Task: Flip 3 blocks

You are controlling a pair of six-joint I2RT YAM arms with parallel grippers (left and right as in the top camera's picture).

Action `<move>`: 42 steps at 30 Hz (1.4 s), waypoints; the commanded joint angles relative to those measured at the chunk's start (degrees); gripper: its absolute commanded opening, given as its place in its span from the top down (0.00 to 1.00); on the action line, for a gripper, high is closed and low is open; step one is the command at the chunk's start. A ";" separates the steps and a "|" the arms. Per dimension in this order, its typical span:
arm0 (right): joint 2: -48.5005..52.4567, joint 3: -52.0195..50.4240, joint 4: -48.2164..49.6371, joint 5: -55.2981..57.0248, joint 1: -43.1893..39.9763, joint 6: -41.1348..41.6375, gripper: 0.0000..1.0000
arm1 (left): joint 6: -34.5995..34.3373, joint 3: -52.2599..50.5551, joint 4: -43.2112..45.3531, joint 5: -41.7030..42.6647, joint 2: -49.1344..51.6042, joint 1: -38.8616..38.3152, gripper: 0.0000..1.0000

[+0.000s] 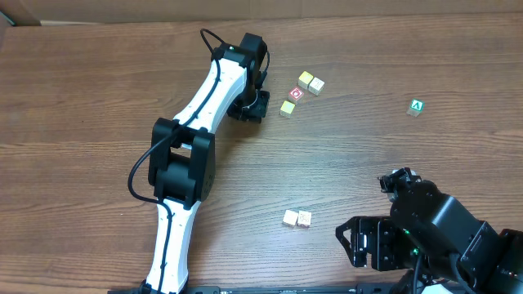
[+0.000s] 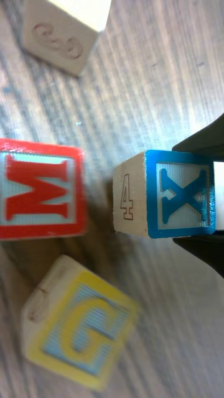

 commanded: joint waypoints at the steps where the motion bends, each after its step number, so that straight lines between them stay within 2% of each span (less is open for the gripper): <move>1: -0.24 -0.24 0.35 0.09 0.24 -0.28 0.12 | -1.36 4.48 -3.41 -0.59 1.01 -0.33 0.96; 7: -0.26 -0.24 0.13 0.09 0.24 -0.28 0.12 | -3.32 5.81 -12.07 -0.48 0.33 -1.05 0.95; 11: -0.26 -0.24 0.07 0.09 0.24 -0.50 0.12 | -4.94 5.79 -13.20 -1.97 -2.16 -3.87 0.95; 17: -0.26 -0.24 -0.98 0.09 0.24 -0.52 0.12 | -9.86 5.79 -12.94 -12.90 -10.88 -11.65 0.95; 21: -0.26 -0.24 -1.88 0.09 0.24 -0.52 0.12 | -12.50 5.77 -15.04 -14.10 -17.57 -14.27 0.95; 28: -0.26 -0.24 -3.10 0.09 0.24 -0.52 0.12 | -15.06 1.51 -20.17 -14.97 -26.12 -12.92 0.95; 34: -0.26 -0.24 -3.13 0.09 0.24 -0.74 0.12 | -17.94 -16.31 -14.91 -13.81 -37.66 -13.03 0.95; 42: -0.26 -0.24 -3.08 0.09 0.24 -0.74 0.12 | -20.26 -52.11 7.67 -2.14 -55.17 -14.43 0.91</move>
